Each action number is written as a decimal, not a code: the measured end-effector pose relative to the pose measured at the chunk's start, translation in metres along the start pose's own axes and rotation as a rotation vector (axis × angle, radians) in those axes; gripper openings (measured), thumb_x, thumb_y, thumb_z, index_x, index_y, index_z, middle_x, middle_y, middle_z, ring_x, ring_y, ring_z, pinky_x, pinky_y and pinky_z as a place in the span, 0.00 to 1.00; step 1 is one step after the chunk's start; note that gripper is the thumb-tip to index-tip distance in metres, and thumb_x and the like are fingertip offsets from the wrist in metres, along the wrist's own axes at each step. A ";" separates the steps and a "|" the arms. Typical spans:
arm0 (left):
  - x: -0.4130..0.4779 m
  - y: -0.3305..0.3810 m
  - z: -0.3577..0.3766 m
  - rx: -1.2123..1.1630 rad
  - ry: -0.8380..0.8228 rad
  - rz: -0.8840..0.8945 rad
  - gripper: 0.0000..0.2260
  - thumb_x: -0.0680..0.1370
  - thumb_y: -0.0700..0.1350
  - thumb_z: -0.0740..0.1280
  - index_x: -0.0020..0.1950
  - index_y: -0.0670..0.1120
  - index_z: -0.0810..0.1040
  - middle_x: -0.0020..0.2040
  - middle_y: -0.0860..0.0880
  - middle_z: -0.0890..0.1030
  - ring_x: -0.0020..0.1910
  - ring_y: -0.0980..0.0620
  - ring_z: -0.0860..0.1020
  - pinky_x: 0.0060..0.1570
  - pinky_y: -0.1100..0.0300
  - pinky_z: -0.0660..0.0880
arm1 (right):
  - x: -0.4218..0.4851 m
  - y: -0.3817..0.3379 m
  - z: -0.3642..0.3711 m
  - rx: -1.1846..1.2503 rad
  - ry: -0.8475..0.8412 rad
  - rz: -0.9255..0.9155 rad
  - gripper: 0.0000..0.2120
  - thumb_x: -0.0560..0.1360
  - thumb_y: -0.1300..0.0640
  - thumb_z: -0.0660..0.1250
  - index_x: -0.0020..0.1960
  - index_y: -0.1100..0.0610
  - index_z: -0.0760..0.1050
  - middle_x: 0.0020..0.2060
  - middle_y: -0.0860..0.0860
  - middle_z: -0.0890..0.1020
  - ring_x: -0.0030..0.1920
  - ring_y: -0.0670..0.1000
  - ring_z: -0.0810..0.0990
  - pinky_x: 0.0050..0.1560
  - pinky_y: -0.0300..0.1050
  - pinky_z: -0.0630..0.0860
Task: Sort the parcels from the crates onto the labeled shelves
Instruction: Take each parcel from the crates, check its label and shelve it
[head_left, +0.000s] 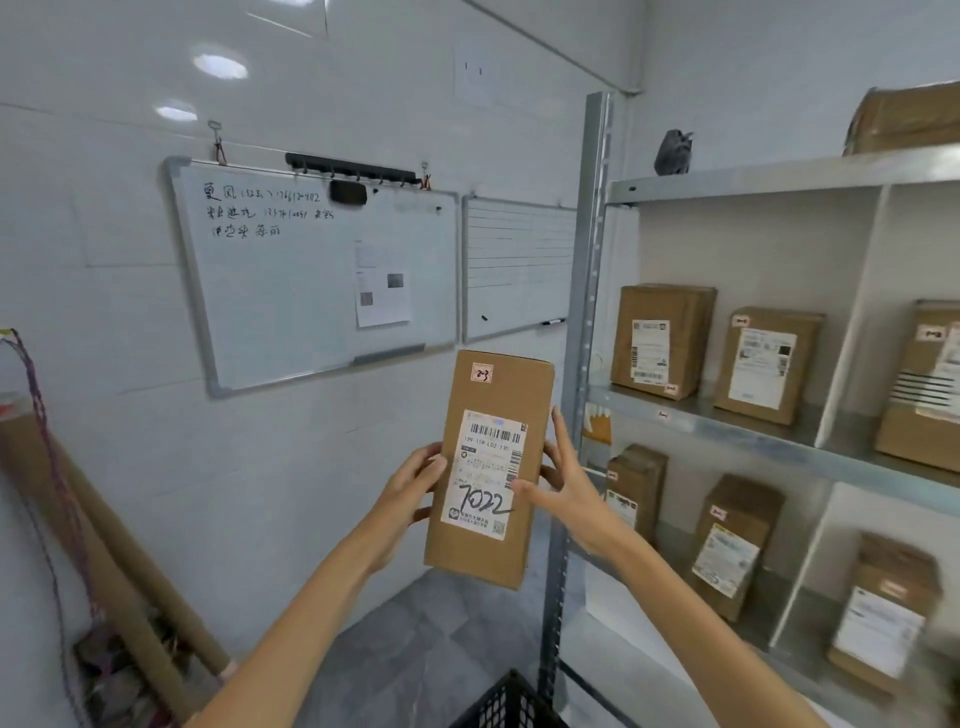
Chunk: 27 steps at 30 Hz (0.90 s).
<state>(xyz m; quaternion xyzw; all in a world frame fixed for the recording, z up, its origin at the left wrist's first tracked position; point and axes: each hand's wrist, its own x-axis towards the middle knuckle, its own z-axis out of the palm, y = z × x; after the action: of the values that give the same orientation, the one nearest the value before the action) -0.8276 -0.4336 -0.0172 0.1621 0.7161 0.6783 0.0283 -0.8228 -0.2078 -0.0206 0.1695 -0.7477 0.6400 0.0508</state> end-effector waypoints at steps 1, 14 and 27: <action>-0.001 -0.002 0.007 -0.009 -0.011 -0.005 0.14 0.77 0.58 0.61 0.62 0.59 0.72 0.58 0.54 0.80 0.58 0.55 0.78 0.51 0.56 0.75 | -0.009 0.002 -0.005 0.001 0.010 0.007 0.50 0.67 0.49 0.76 0.70 0.26 0.42 0.70 0.33 0.63 0.70 0.43 0.66 0.69 0.55 0.68; -0.035 -0.016 0.161 -0.186 -0.308 -0.164 0.07 0.81 0.40 0.59 0.58 0.40 0.68 0.53 0.42 0.79 0.50 0.46 0.79 0.45 0.52 0.79 | -0.184 -0.012 -0.075 -0.082 0.510 0.080 0.36 0.74 0.65 0.68 0.73 0.39 0.59 0.65 0.44 0.72 0.65 0.43 0.73 0.52 0.47 0.81; -0.133 -0.009 0.342 -0.202 -0.775 -0.176 0.14 0.80 0.40 0.61 0.65 0.51 0.71 0.56 0.47 0.80 0.56 0.49 0.79 0.53 0.49 0.78 | -0.406 -0.043 -0.118 -0.370 1.067 0.161 0.30 0.74 0.64 0.69 0.70 0.43 0.64 0.60 0.53 0.72 0.61 0.46 0.74 0.60 0.44 0.76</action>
<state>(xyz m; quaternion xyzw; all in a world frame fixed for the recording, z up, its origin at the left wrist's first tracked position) -0.6144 -0.1411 -0.0764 0.3403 0.5935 0.6287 0.3697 -0.4456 -0.0218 -0.0785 -0.2467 -0.7286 0.4972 0.4014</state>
